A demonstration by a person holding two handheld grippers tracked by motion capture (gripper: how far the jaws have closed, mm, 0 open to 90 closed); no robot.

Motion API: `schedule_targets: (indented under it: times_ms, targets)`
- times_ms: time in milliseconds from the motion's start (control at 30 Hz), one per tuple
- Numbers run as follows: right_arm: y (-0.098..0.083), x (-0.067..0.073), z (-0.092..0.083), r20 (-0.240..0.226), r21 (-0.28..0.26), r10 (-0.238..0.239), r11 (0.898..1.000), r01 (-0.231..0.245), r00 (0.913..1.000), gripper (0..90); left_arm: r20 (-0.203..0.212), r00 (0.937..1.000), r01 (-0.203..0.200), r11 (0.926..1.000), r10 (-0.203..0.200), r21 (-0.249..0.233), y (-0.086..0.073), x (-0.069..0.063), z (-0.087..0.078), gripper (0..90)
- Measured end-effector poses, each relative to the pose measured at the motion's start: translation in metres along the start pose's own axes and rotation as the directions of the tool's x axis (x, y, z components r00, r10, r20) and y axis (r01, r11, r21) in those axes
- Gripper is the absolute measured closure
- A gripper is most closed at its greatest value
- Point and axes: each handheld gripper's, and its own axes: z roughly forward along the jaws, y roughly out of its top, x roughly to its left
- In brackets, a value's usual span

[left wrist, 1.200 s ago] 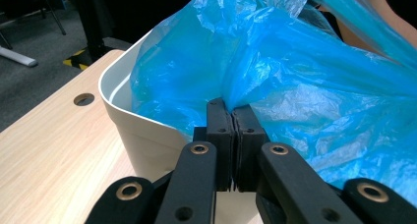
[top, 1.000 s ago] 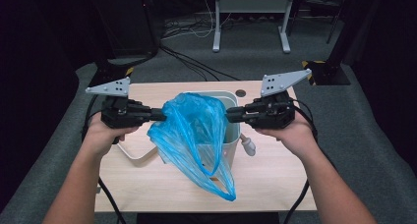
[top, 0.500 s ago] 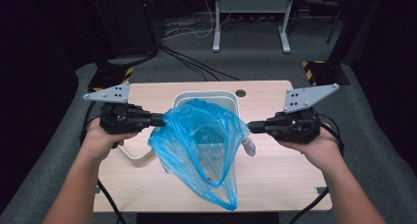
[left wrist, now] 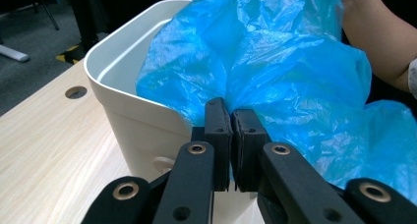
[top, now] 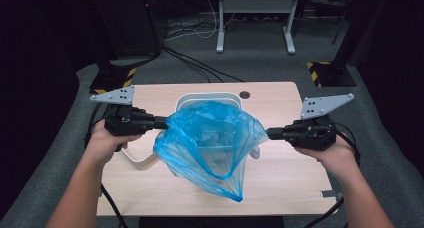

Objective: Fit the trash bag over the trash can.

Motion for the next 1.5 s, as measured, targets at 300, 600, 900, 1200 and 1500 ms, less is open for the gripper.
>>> schedule_targets:
  times_ms: [300, 600, 900, 1200, 1500]
  targets:
    - [0.024, 0.025, -0.025, -0.004, -0.123, -0.092, 0.988, 0.091, 0.9957, 61.7, 0.001, 0.9999, -0.011, 0.9999, 0.011, 0.0, 0.003, -0.003, -0.001, 86.1]
    - [0.05, 0.036, 0.004, -0.094, -0.121, -0.18, 0.978, 0.168, 0.9792, 58.6, 0.008, 1.0, -0.005, 1.0, 0.005, 0.002, 0.002, -0.002, 0.003, 85.3]
    - [0.053, 0.031, 0.048, -0.183, -0.038, -0.185, 0.983, 0.181, 0.9656, 58.8, 0.009, 1.0, -0.005, 1.0, 0.005, 0.005, 0.001, -0.001, 0.003, 84.7]
    - [0.045, 0.025, 0.064, -0.241, 0.012, -0.169, 0.984, 0.177, 0.9556, 70.6, 0.008, 1.0, -0.005, 1.0, 0.005, 0.007, 0.002, -0.001, 0.003, 84.5]
    - [0.05, 0.028, 0.048, -0.265, -0.053, -0.185, 0.983, 0.177, 0.9463, 85.3, 0.006, 0.9999, -0.011, 0.9999, 0.011, 0.012, 0.004, -0.002, 0.005, 84.6]
